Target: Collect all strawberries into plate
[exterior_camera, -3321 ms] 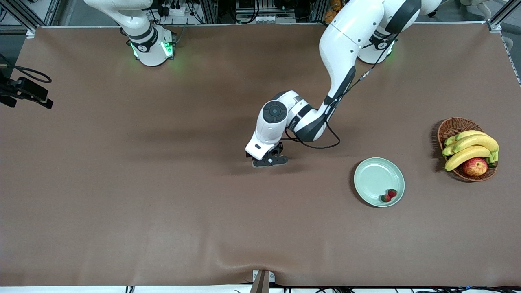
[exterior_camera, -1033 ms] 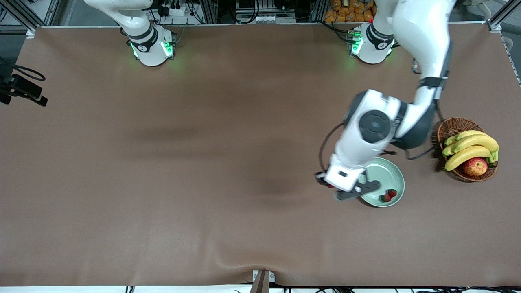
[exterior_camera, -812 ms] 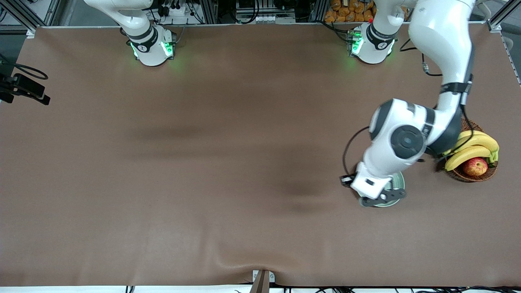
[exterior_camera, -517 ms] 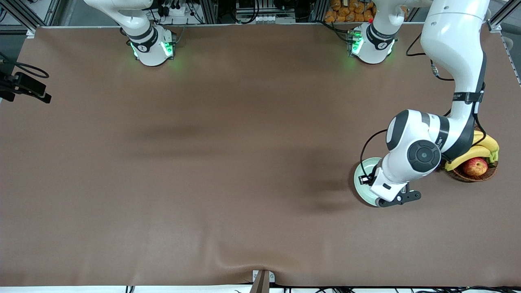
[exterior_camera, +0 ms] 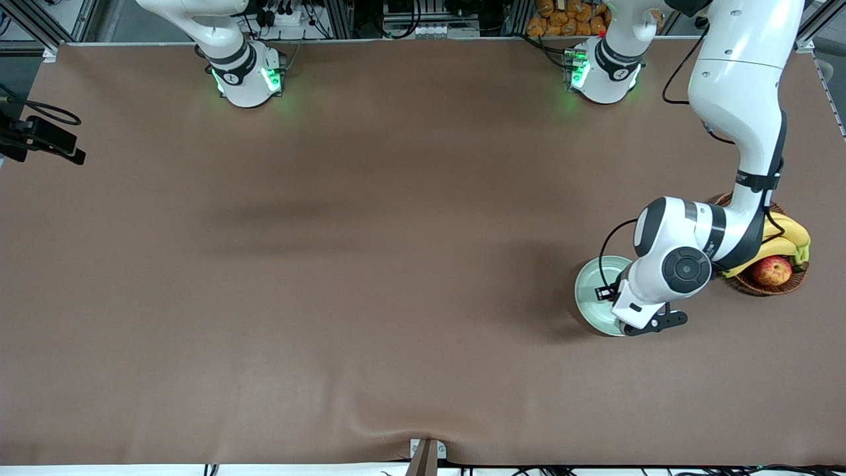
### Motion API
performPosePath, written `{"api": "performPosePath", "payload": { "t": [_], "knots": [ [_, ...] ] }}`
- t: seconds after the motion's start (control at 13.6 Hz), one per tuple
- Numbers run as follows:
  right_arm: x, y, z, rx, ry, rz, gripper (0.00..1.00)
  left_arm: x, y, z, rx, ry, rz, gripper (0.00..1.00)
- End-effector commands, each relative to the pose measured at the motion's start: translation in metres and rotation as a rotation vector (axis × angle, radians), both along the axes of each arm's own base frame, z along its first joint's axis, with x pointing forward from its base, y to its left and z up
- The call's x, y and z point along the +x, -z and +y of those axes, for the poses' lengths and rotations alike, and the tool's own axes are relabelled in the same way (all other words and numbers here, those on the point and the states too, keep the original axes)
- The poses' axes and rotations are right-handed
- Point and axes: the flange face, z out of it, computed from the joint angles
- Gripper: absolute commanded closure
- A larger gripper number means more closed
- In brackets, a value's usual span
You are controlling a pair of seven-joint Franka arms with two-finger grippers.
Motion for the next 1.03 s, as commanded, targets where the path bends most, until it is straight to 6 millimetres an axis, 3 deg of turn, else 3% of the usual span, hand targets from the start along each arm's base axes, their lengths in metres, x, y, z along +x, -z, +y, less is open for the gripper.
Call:
{"api": "performPosePath", "payload": {
  "t": [0.0,0.44,0.59,0.96],
  "knots": [
    [0.000,-0.003,0.001,0.007,0.012,0.006,0.00,0.004,-0.057,0.008,0.008,0.045,-0.075,0.00],
    [0.000,-0.003,0.000,0.007,0.012,0.003,0.00,-0.005,-0.193,0.026,0.021,0.024,-0.154,0.00],
    [0.000,-0.003,0.000,0.007,0.012,0.002,0.00,-0.013,-0.230,0.031,-0.010,-0.004,-0.151,0.00],
    [0.000,-0.003,-0.001,0.006,0.013,0.000,0.00,-0.038,-0.300,0.080,-0.115,0.016,-0.153,0.00]
  ]
}}
